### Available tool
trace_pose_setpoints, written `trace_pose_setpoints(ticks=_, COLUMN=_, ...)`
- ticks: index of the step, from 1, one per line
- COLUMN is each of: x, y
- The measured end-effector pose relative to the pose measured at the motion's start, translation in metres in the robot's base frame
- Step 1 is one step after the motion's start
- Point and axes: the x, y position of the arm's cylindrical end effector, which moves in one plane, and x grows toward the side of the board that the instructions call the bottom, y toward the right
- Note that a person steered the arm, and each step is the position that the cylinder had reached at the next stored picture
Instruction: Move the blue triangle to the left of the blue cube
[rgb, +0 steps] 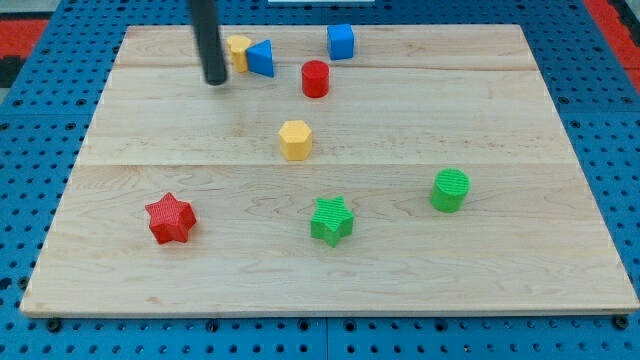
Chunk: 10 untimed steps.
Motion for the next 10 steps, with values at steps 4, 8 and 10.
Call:
trace_pose_setpoints(ticks=4, x=-0.016, y=0.076)
trace_pose_setpoints(ticks=8, x=-0.051, y=0.127)
trace_pose_setpoints(ticks=10, x=-0.057, y=0.118)
